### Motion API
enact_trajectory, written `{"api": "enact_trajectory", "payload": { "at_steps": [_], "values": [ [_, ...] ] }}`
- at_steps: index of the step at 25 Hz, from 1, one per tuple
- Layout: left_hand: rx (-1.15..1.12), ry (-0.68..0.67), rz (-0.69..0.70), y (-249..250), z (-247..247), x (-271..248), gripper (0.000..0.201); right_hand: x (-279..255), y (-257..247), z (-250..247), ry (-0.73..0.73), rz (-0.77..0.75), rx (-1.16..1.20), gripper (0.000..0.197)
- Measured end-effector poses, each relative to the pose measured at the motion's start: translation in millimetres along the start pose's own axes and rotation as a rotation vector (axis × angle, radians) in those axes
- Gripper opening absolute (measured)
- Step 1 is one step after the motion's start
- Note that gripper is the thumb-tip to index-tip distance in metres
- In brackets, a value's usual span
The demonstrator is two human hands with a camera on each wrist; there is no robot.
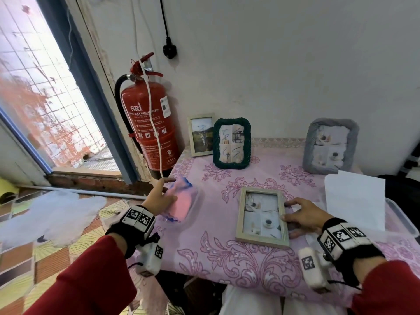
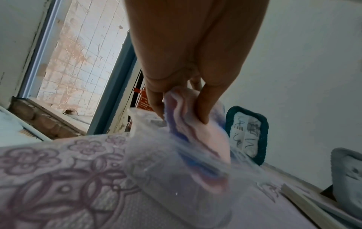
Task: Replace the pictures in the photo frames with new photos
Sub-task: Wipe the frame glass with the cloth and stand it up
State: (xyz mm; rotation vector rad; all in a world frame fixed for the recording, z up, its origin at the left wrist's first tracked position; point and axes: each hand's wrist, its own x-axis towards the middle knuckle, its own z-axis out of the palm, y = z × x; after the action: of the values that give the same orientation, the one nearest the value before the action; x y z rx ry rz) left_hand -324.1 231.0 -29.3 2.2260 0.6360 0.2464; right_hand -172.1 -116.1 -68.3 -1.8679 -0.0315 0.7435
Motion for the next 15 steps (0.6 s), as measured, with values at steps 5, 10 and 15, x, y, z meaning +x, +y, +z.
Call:
{"api": "enact_trajectory", "payload": {
  "at_steps": [5, 10, 15],
  "values": [
    [0.083, -0.153, -0.067, -14.7, 10.4, 4.4, 0.064, -2.2, -0.4, 0.6, 0.017, 0.001, -0.008, 0.037],
    [0.403, 0.072, 0.275, -14.1, 16.8, 5.1, 0.049, -3.1, -1.8, 0.5, 0.008, 0.000, -0.014, 0.038],
    [0.630, -0.276, 0.200, -16.3, 30.3, 2.0, 0.050, -3.4, 0.7, 1.4, 0.015, -0.008, -0.016, 0.035]
  ]
}}
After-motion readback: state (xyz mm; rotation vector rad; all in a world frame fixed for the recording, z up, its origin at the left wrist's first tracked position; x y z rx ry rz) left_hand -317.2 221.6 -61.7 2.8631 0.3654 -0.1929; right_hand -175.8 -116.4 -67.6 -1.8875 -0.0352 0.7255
